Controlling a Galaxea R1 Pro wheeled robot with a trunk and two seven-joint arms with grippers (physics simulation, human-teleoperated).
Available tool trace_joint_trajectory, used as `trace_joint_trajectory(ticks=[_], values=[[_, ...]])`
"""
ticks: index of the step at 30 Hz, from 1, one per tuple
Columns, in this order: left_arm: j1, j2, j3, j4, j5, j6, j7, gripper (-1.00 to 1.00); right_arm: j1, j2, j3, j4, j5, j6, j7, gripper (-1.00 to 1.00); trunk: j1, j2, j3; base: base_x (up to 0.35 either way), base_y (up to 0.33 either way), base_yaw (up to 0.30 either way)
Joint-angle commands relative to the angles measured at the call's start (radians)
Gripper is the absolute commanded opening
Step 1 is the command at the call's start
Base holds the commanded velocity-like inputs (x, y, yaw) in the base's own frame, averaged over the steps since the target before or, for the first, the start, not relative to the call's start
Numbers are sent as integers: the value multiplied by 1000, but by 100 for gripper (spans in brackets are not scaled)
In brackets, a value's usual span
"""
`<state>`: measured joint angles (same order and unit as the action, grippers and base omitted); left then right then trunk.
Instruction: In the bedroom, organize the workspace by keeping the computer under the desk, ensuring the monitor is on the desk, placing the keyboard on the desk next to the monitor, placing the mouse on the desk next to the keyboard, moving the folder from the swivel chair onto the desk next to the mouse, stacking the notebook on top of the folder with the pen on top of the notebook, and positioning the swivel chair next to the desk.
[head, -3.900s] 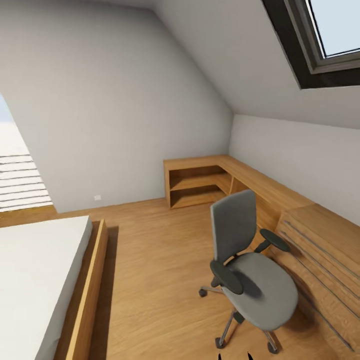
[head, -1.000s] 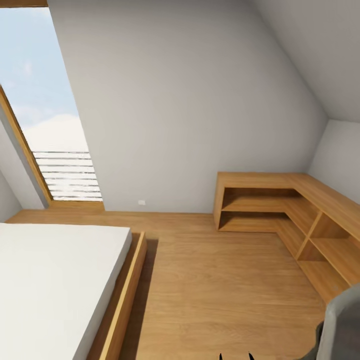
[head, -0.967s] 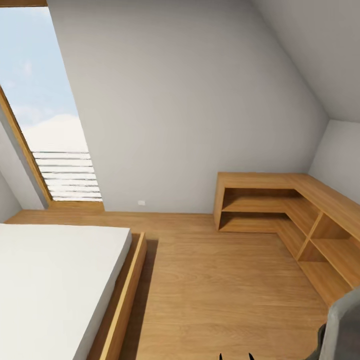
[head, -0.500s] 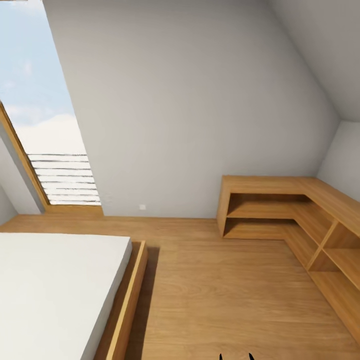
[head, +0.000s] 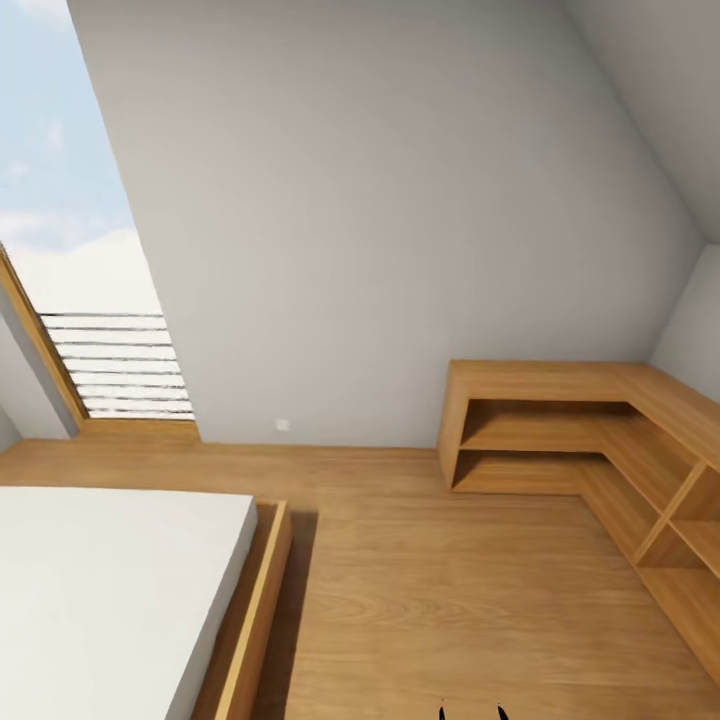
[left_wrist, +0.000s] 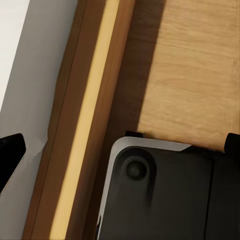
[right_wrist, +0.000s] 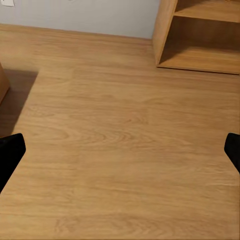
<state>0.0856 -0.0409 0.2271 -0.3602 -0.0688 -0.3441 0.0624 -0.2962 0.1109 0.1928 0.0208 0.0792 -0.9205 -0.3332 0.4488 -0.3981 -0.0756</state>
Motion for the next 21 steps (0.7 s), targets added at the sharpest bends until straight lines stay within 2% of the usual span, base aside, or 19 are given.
trace_joint_trajectory(ticks=[1,21], values=[[0,-1,3,-2,-7,-1,4,100,-1,0,3,2,8,-1,-10,100,1,-2,-2,322,1,0],[0,-1,3,-2,-8,-1,4,100,-1,0,4,2,8,-1,-10,100,1,-2,-2,322,0,0]])
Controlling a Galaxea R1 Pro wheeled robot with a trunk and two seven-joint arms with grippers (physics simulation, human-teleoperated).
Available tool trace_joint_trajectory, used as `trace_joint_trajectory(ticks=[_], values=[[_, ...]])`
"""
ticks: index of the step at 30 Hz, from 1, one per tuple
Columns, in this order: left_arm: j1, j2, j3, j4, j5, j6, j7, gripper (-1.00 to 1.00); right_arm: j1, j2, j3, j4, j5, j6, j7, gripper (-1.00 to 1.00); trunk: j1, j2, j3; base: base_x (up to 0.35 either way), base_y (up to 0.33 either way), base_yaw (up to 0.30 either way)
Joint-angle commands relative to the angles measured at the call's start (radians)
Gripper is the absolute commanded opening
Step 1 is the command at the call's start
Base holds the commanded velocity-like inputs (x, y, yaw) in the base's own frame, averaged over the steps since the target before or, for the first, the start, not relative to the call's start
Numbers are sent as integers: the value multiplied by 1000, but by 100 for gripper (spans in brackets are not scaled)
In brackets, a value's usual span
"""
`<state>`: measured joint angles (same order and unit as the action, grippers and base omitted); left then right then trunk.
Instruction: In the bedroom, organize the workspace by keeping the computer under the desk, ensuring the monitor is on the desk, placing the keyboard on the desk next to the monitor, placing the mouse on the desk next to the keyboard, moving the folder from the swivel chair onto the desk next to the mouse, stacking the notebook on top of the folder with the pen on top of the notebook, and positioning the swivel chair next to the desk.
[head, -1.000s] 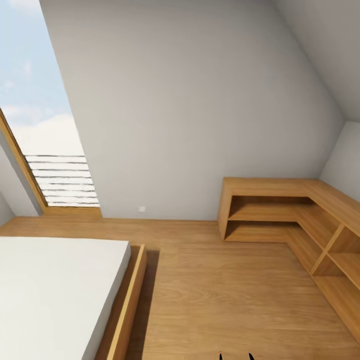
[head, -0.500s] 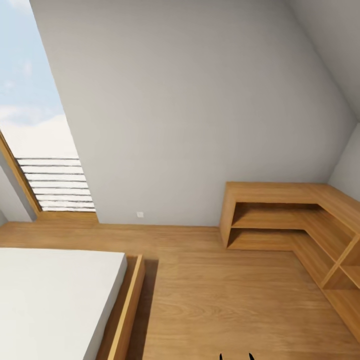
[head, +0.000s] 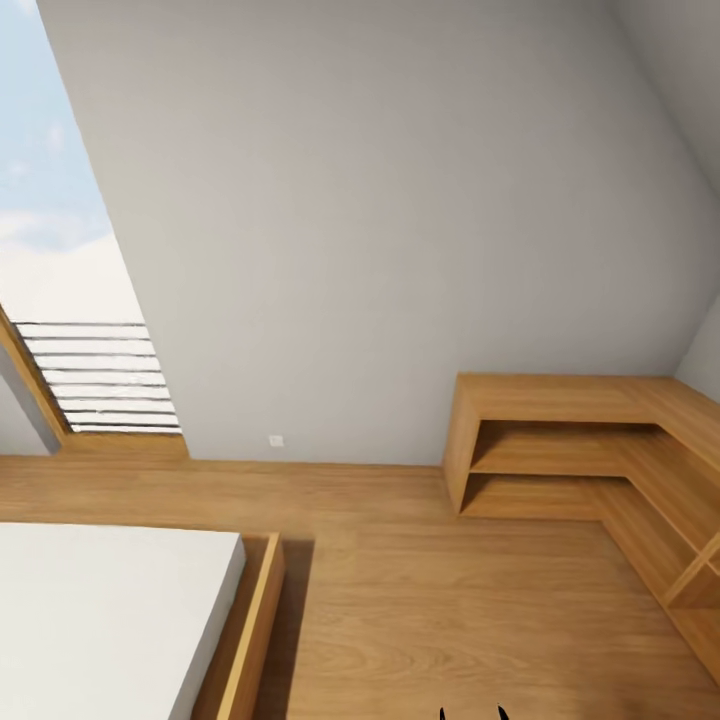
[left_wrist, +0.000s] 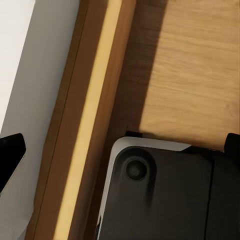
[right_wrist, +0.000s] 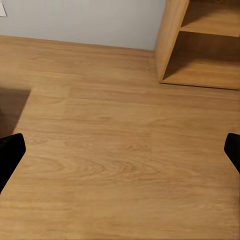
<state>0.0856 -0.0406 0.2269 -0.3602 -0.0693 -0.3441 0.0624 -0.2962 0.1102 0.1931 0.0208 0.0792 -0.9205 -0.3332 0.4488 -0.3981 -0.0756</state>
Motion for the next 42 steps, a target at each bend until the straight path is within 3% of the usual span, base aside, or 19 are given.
trace_joint_trajectory(ticks=[1,20,42], values=[[0,-1,3,-2,-7,-1,4,100,-1,0,3,2,8,-1,-10,100,1,-2,-2,322,0,0],[0,-1,3,-2,-7,-1,4,100,-1,0,3,2,9,-2,-10,100,1,-2,-2,322,-20,0],[0,-1,3,-2,-7,-1,4,100,-1,0,3,2,9,-1,-10,100,1,-2,-2,310,-168,0]])
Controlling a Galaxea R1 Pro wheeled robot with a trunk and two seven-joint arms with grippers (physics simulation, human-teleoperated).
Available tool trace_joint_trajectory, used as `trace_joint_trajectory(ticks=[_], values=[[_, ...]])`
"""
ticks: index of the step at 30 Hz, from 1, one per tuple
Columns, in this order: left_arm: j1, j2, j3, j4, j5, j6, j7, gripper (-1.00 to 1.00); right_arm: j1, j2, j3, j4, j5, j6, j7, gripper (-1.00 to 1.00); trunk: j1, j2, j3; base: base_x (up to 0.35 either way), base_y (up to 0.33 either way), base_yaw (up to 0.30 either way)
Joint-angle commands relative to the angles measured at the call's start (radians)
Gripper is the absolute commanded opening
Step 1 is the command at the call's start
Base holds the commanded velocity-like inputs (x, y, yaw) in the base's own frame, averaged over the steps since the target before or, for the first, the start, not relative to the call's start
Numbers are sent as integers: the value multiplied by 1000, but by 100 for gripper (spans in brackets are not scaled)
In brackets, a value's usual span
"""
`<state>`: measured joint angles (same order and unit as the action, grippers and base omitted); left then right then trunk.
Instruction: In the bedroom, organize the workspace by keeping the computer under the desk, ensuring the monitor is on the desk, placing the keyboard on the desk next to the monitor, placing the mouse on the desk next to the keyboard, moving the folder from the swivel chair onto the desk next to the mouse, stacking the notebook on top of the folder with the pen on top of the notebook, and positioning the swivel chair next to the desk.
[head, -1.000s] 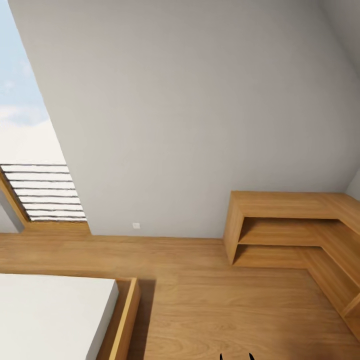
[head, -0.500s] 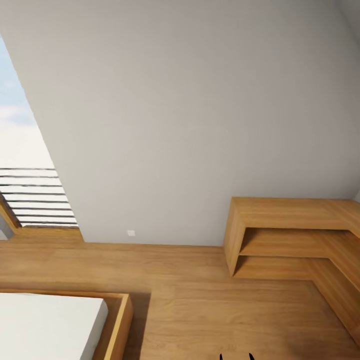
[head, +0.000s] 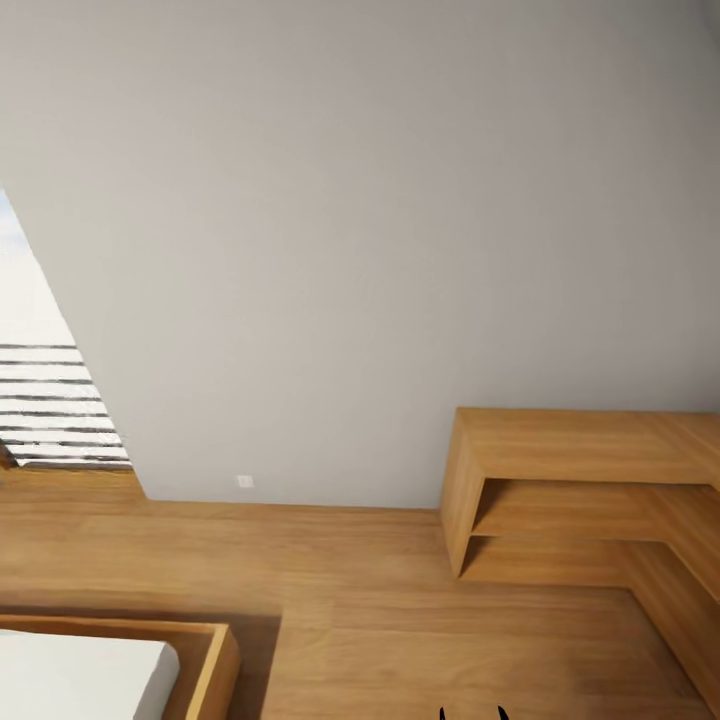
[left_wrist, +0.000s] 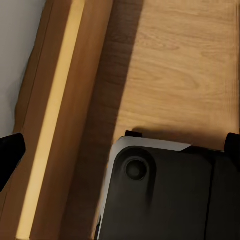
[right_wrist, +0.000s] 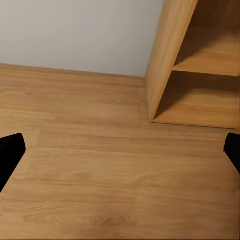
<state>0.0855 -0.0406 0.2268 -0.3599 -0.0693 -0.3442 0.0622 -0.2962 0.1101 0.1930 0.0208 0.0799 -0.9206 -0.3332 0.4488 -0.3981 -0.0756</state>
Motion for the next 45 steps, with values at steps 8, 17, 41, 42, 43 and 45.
trace_joint_trajectory(ticks=[8,17,41,42,43,45], values=[[0,-1,3,-2,-7,-1,4,100,-1,0,3,2,8,0,-10,100,1,-2,-2,296,-204,0],[0,-1,3,-2,-7,-1,4,100,-1,0,3,2,8,2,-9,100,1,-2,0,295,-205,-77],[0,1,5,-2,-3,-1,4,100,-1,0,3,2,8,2,23,100,1,-2,15,133,-84,-252],[0,1,5,-2,-3,-1,4,100,-1,0,3,2,8,2,22,100,1,-2,15,179,-1,-274],[0,1,5,-2,-3,-1,4,100,-1,0,3,2,8,2,22,100,1,-2,16,249,0,-275],[0,1,5,-2,-3,-1,4,100,-1,0,3,2,8,2,22,100,1,-2,17,262,0,-276]])
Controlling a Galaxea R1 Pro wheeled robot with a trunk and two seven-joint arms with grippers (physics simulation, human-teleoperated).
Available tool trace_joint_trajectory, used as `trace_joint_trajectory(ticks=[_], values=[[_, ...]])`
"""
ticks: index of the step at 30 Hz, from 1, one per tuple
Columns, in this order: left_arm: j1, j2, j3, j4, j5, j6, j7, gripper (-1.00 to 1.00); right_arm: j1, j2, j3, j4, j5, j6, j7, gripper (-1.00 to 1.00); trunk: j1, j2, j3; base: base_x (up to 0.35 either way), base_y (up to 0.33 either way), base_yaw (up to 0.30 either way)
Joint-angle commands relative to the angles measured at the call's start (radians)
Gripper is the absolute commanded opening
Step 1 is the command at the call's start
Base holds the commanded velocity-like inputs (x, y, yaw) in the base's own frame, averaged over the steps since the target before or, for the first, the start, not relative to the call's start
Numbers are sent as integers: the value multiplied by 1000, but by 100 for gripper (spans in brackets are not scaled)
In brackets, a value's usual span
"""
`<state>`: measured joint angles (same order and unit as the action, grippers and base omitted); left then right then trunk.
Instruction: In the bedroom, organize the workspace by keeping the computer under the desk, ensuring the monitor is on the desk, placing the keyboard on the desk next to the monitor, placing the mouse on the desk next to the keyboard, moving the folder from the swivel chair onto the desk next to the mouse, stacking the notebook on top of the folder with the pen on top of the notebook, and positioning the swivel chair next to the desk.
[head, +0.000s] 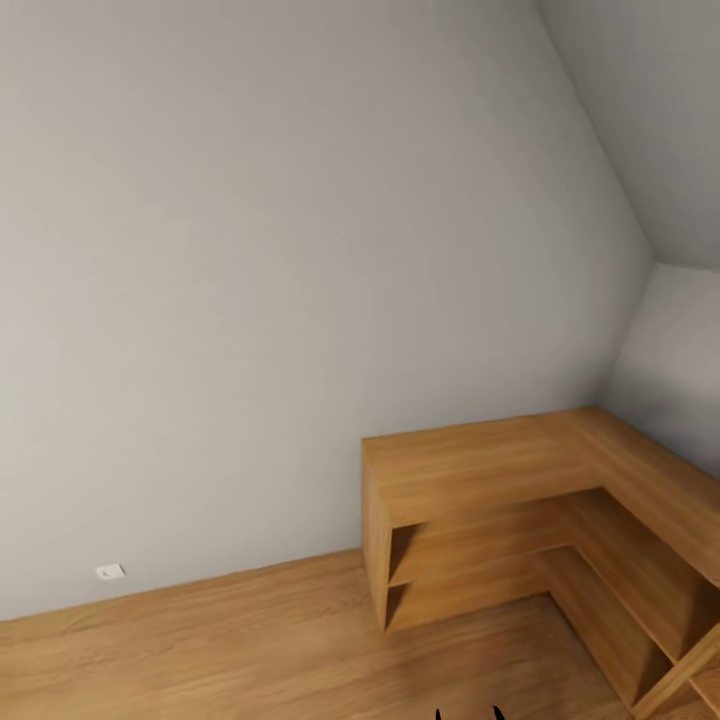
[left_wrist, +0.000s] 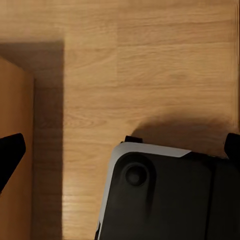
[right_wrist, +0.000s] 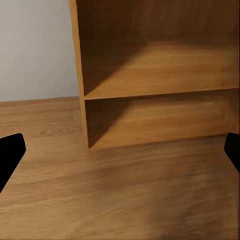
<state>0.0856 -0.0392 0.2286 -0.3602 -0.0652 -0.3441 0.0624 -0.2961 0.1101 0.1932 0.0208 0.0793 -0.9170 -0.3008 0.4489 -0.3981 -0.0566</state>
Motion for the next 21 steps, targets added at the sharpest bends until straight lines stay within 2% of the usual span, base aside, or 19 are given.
trace_joint_trajectory(ticks=[1,17,21], values=[[0,-1,3,-2,-7,-1,4,100,-1,1,3,2,8,-1,-10,100,1,-2,-1,284,0,-279],[0,1,5,-2,-5,-1,4,100,3,0,-6,4,-2,78,-21,100,1,-2,-4,315,0,-268],[0,2,7,-2,-4,-1,5,100,51,-13,-7,4,-1,126,-16,100,1,-2,-4,321,0,-274]])
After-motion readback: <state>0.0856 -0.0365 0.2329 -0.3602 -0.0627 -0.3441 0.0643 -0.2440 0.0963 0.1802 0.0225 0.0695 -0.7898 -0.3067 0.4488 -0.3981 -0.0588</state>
